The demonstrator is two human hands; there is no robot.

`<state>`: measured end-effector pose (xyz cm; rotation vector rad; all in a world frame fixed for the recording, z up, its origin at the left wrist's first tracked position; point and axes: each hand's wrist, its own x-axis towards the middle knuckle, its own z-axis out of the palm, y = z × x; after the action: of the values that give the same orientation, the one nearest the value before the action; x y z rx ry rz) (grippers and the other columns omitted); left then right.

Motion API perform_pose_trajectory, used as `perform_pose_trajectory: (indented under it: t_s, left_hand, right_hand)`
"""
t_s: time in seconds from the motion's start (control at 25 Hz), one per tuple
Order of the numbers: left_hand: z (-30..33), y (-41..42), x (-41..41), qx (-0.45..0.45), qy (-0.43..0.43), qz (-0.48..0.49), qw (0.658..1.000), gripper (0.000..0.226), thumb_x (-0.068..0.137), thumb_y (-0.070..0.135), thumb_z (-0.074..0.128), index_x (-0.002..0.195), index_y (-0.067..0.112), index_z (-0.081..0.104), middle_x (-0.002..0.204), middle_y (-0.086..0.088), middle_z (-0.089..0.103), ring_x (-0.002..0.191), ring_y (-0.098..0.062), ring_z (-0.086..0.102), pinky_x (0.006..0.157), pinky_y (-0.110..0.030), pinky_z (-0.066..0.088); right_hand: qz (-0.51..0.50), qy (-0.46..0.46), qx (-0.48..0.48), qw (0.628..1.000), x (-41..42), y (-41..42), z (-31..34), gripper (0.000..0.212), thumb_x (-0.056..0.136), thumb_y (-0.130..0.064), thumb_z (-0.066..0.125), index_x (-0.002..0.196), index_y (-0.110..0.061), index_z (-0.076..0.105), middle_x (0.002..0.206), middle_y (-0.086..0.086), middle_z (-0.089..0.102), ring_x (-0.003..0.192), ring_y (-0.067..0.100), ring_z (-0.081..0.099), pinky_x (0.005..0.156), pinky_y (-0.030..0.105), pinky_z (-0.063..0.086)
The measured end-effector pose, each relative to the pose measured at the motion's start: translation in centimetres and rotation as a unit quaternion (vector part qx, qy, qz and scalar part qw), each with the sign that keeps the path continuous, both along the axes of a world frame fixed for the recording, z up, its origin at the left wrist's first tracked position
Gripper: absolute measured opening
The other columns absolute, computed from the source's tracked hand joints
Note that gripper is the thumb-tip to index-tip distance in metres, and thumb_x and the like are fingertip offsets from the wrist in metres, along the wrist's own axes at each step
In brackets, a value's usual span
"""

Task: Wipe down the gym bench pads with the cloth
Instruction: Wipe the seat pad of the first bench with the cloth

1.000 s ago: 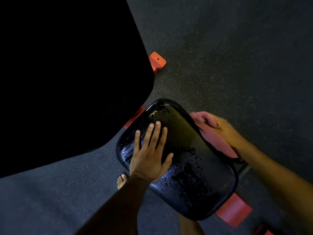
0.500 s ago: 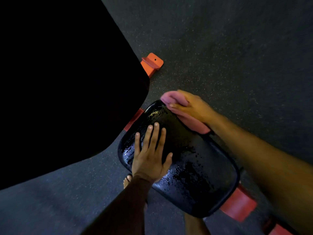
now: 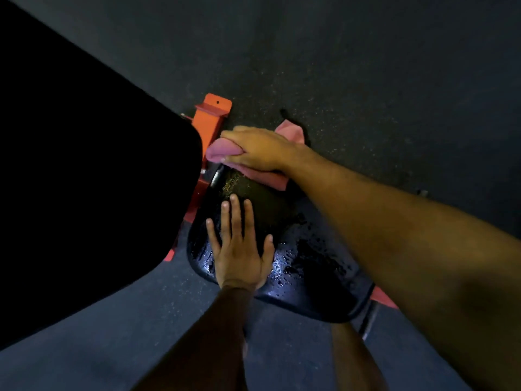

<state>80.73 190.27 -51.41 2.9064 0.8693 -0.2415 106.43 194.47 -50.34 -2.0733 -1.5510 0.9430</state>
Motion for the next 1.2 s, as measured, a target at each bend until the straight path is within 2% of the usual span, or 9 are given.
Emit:
perform_pose_trajectory:
  t_s: [0.16, 0.32, 0.52, 0.6, 0.72, 0.8, 0.92, 1.08, 1.2]
  left_hand:
    - [0.2, 0.1, 0.2, -0.018, -0.014, -0.007, 1.0, 0.075, 0.103, 0.051, 0.03, 0.165, 0.009, 0.019, 0.173, -0.015, 0.01, 0.161, -0.032, 0.006, 0.127, -0.062, 0.004]
    - [0.9, 0.6, 0.6, -0.06, -0.006, -0.007, 0.998, 0.076, 0.101, 0.05, 0.032, 0.164, 0.009, 0.023, 0.173, -0.016, 0.014, 0.16, -0.034, 0.009, 0.126, -0.064, 0.007]
    - [5.0, 3.0, 0.3, -0.138, 0.016, -0.148, 0.979, 0.077, 0.1, 0.057, 0.023, 0.166, 0.018, 0.016, 0.174, -0.01, 0.009, 0.161, -0.028, 0.006, 0.128, -0.06, 0.008]
    - [5.6, 4.0, 1.2, -0.115, 0.014, -0.373, 0.921, 0.07, 0.104, 0.052, 0.025, 0.166, 0.022, 0.013, 0.175, -0.006, 0.007, 0.161, -0.024, 0.005, 0.128, -0.059, 0.011]
    - [4.7, 3.8, 4.5, -0.08, 0.03, -0.697, 0.712, 0.067, 0.108, 0.048, 0.032, 0.167, 0.023, 0.012, 0.175, -0.003, 0.002, 0.162, -0.021, 0.001, 0.127, -0.059, 0.014]
    - [3.1, 2.6, 6.6, -0.049, 0.03, -0.776, 0.628, 0.068, 0.109, 0.052, 0.033, 0.167, 0.024, 0.014, 0.175, -0.003, 0.002, 0.162, -0.021, 0.001, 0.128, -0.058, 0.011]
    - [0.7, 2.4, 7.7, -0.019, -0.005, -0.78, 0.625, 0.07, 0.106, 0.054, 0.036, 0.166, 0.024, 0.02, 0.175, -0.003, 0.007, 0.161, -0.021, 0.007, 0.128, -0.058, 0.011]
    - [0.4, 3.0, 7.7, -0.021, -0.027, -0.793, 0.609, 0.069, 0.103, 0.05, 0.036, 0.166, 0.022, 0.023, 0.174, -0.005, 0.012, 0.161, -0.022, 0.011, 0.127, -0.06, 0.013]
    - [0.3, 2.8, 8.1, -0.023, -0.023, -0.794, 0.607, 0.067, 0.104, 0.046, 0.034, 0.166, 0.021, 0.022, 0.174, -0.005, 0.013, 0.161, -0.023, 0.013, 0.126, -0.061, 0.014]
  right_hand:
    - [-0.141, -0.115, 0.025, 0.983, -3.5, -9.1, 2.9, 0.04, 0.097, -0.047, 0.054, 0.134, -0.032, 0.05, 0.126, 0.003, 0.054, 0.107, 0.028, 0.056, 0.087, 0.049, 0.048]
    - [-0.306, -0.179, -0.002, 0.935, -10.1, -19.3, 7.9, 0.063, 0.079, -0.025, 0.071, 0.14, -0.023, 0.052, 0.134, 0.011, 0.054, 0.103, 0.036, 0.056, 0.086, 0.05, 0.048]
    - [-0.624, -0.062, 0.006, 0.779, -22.9, -28.0, 11.9, 0.05, 0.093, -0.039, 0.056, 0.137, -0.016, 0.055, 0.13, 0.009, 0.044, 0.114, 0.022, 0.053, 0.098, 0.03, 0.041]
    - [-0.732, -0.02, 0.009, 0.681, -27.9, -29.2, 10.5, 0.037, 0.097, -0.023, 0.053, 0.132, -0.01, 0.057, 0.123, 0.008, 0.04, 0.113, 0.024, 0.052, 0.101, 0.024, 0.036]
    - [-0.864, 0.051, 0.036, 0.5, -33.2, -29.0, 8.3, 0.025, 0.105, -0.02, 0.052, 0.129, -0.014, 0.054, 0.122, 0.005, 0.045, 0.112, 0.012, 0.049, 0.101, 0.03, 0.039]
    - [-0.917, 0.059, 0.082, 0.386, -35.2, -27.7, 5.8, 0.021, 0.1, -0.032, 0.053, 0.117, -0.019, 0.057, 0.112, 0.001, 0.056, 0.104, 0.011, 0.053, 0.095, 0.029, 0.044]
    - [-0.935, 0.031, 0.166, 0.311, -33.0, -23.9, 1.8, 0.023, 0.091, -0.038, 0.059, 0.106, -0.02, 0.06, 0.099, -0.004, 0.06, 0.093, 0.012, 0.058, 0.085, 0.025, 0.047]
    - [-0.955, 0.028, 0.162, 0.247, -28.7, -19.1, -0.6, 0.042, 0.096, -0.037, 0.065, 0.131, -0.017, 0.051, 0.124, -0.004, 0.045, 0.099, -0.003, 0.047, 0.078, 0.017, 0.039]
    - [-0.966, 0.045, 0.149, 0.206, -29.3, -18.1, -1.1, 0.044, 0.097, -0.043, 0.063, 0.133, -0.021, 0.05, 0.126, -0.004, 0.05, 0.102, -0.003, 0.049, 0.084, 0.027, 0.047]
